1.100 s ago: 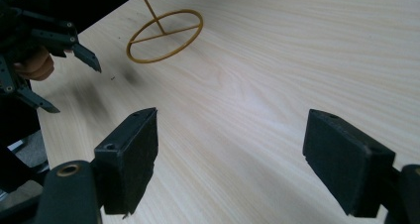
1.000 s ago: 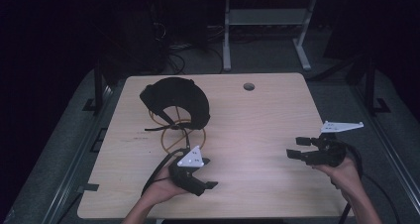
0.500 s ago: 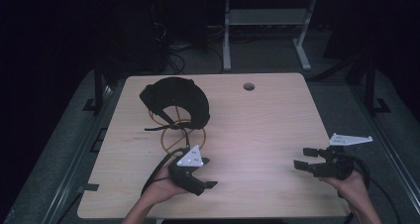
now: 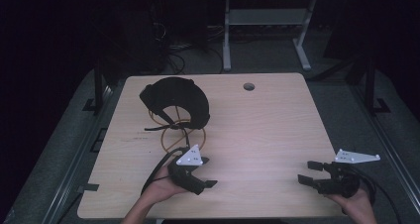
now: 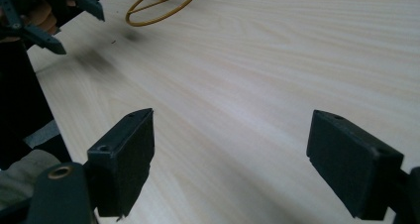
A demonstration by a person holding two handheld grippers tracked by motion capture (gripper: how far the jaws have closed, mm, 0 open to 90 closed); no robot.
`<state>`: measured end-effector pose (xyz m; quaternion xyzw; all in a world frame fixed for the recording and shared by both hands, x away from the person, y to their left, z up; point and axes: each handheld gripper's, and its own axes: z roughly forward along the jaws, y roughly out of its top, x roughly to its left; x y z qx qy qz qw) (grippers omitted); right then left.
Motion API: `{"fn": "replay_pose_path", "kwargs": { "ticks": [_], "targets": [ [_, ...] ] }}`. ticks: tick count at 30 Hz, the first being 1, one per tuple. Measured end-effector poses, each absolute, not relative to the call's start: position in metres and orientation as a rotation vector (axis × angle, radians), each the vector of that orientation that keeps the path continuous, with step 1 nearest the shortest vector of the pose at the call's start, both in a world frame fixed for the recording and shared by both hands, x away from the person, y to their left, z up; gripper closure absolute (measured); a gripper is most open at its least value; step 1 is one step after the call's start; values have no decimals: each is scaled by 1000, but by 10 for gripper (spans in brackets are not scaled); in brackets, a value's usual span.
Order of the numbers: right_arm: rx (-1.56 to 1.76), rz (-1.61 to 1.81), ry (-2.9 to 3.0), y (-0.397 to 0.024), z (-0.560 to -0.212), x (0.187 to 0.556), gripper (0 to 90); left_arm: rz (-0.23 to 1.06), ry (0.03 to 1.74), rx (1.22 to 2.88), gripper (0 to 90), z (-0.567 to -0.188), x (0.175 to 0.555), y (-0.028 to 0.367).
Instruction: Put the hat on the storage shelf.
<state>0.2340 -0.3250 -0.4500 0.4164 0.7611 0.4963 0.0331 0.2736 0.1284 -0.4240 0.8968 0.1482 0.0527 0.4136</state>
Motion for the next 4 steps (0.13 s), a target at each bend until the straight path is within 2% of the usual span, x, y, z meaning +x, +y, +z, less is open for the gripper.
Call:
{"fn": "replay_pose_path", "kwargs": {
  "ticks": [4],
  "targets": [
    [1280,1516,2335,-322,-461,219,182,132,357,2260,232,-423,272,126]
  ]
}}
